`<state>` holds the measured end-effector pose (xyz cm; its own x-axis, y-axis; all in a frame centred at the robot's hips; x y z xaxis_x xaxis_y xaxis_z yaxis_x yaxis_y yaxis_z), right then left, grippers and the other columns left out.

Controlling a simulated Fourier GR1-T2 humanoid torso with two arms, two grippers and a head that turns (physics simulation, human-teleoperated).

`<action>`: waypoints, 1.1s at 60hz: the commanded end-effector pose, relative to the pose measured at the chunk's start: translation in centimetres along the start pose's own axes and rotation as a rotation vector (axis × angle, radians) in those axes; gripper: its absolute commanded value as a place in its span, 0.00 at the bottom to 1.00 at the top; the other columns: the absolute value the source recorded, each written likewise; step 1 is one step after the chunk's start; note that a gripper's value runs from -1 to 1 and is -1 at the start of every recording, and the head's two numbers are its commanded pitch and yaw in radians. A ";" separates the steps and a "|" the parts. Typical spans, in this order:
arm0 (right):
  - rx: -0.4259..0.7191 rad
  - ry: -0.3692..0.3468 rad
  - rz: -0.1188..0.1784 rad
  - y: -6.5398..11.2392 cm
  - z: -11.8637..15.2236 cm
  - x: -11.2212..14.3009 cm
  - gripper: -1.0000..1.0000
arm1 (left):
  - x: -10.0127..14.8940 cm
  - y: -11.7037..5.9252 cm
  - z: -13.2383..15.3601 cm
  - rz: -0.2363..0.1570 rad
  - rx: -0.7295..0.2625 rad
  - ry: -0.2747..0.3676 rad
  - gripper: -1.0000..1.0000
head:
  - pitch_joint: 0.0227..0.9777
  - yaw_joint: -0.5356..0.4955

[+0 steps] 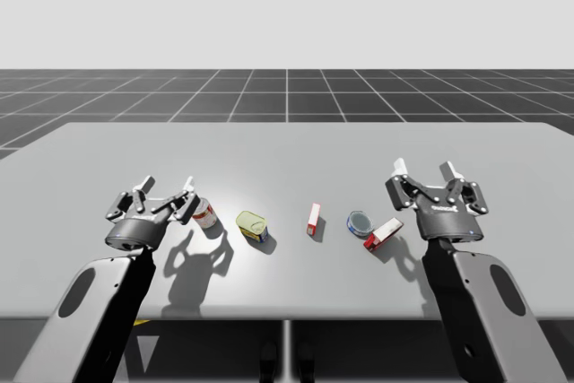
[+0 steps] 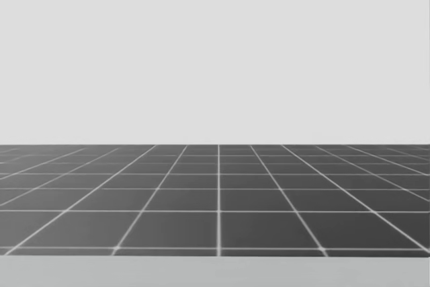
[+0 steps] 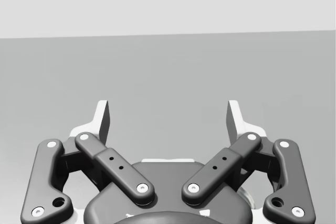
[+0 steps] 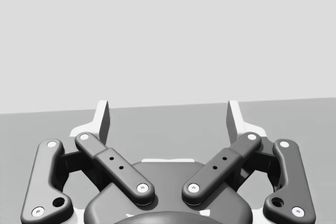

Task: Grasp the can of spam and hold it up.

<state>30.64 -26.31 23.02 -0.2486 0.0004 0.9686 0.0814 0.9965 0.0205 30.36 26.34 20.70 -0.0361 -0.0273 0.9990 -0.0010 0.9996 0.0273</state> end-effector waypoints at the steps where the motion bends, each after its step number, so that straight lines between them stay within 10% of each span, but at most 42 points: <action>1: 0.008 0.016 -0.057 -0.1 0.2 0.0 0.00 | 0.1 0.1 0.0 -0.001 0.002 -0.003 0.00 | 0.06 0.53; 19: 0.026 0.024 -0.040 -0.3 0.0 0.1 0.00 | 0.1 0.1 0.1 -0.005 0.003 -0.007 0.00 | 0.21 0.54; 48: 0.023 0.037 -0.015 -0.2 -0.1 -0.2 0.00 | 0.3 0.4 0.1 -0.023 0.001 -0.013 0.00 | 0.75 0.62; 66: 0.033 0.052 0.006 0.4 0.0 -0.6 0.00 | 0.8 -0.1 0.6 -0.020 -0.026 -0.014 0.00 | 0.84 0.69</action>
<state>30.76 -26.25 22.71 -0.2048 -0.0050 0.9788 0.0536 0.9984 0.0163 30.05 26.54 21.17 -0.0494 -0.0503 0.9975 0.0090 0.9987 0.0508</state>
